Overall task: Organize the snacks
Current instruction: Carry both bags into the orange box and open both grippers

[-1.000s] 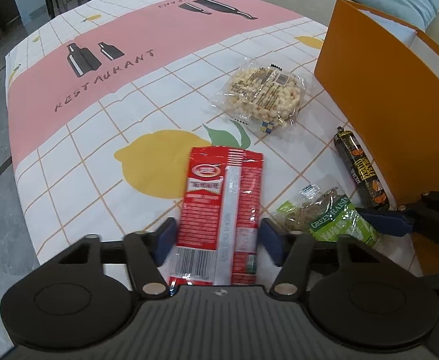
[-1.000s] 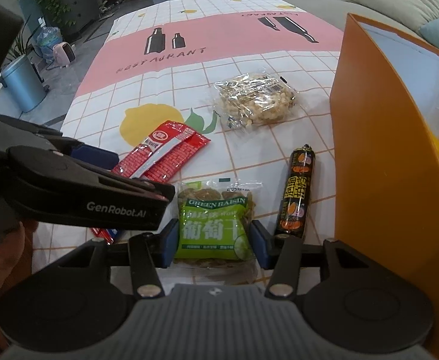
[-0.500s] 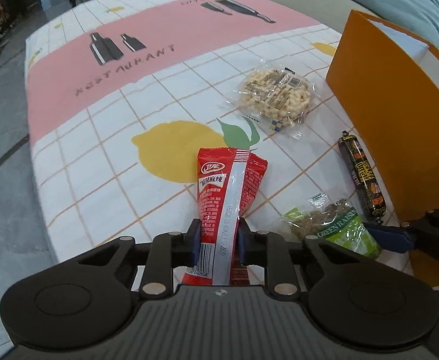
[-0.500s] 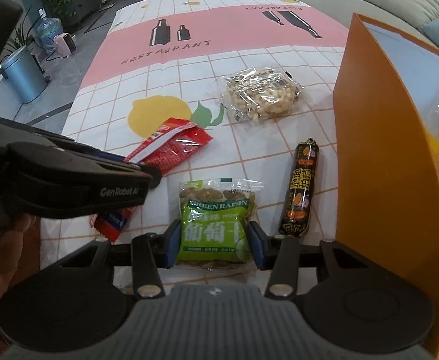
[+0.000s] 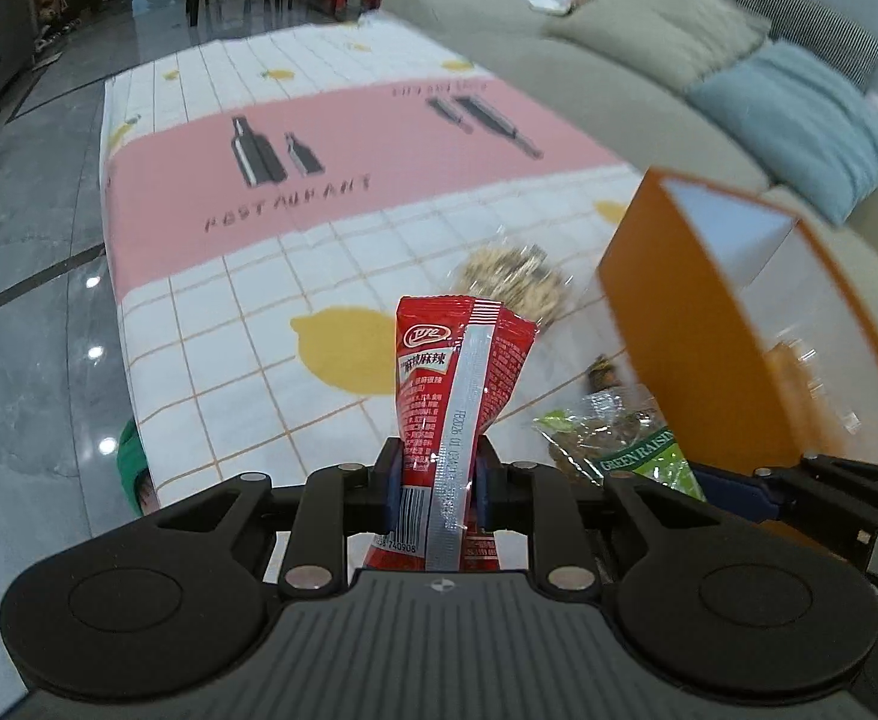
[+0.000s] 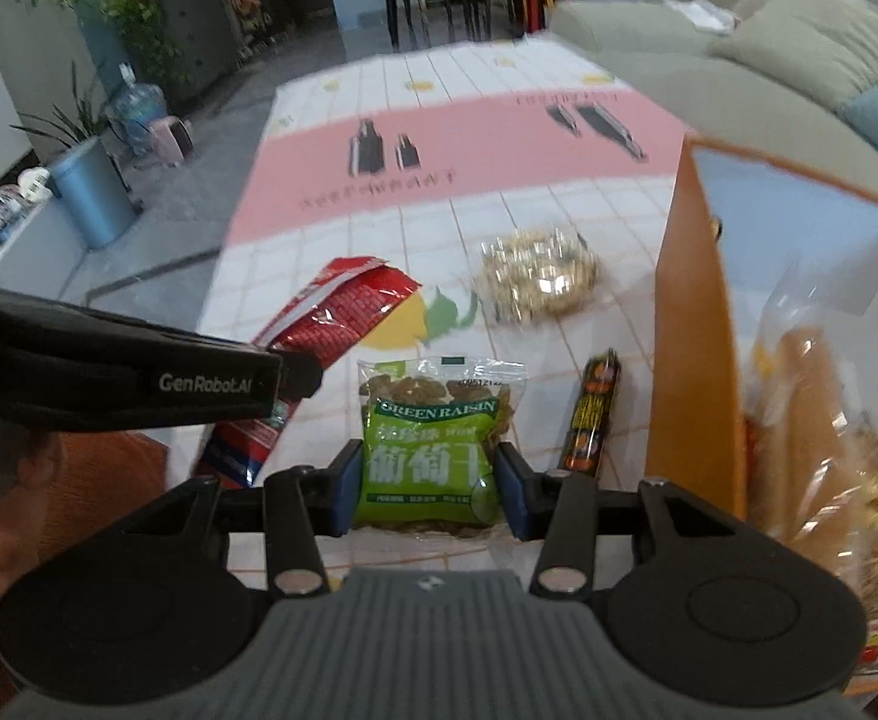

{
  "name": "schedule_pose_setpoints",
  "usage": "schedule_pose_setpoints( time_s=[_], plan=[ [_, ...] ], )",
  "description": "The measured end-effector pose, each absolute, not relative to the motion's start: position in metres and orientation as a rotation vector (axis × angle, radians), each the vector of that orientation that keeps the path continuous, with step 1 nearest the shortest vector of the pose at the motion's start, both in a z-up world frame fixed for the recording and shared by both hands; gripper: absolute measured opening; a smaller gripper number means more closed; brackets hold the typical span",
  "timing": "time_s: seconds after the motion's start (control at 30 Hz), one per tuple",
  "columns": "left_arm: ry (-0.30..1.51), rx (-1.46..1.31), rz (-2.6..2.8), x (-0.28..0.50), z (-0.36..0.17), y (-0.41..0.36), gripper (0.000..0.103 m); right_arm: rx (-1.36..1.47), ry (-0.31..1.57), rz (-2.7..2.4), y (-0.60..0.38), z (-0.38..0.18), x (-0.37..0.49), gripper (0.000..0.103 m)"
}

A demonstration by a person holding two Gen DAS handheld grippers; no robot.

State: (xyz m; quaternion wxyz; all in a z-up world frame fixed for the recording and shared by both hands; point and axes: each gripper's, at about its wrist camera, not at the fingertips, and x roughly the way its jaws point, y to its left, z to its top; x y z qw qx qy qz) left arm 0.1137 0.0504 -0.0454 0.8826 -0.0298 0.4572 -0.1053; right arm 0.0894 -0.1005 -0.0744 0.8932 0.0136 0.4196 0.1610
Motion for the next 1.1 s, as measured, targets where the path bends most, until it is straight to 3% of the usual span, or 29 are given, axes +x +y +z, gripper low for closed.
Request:
schedule_pose_setpoints(
  time_s=[0.47,1.1],
  plan=[
    [0.854,-0.058,-0.398,0.095,0.030,-0.017,0.025,0.084,0.691,0.210,-0.176,-0.007,0.043,0.045],
    [0.875,0.247,-0.558,0.134,0.029,-0.175,0.025,0.129,0.726,-0.006,-0.289,-0.025,0.063,0.045]
  ],
)
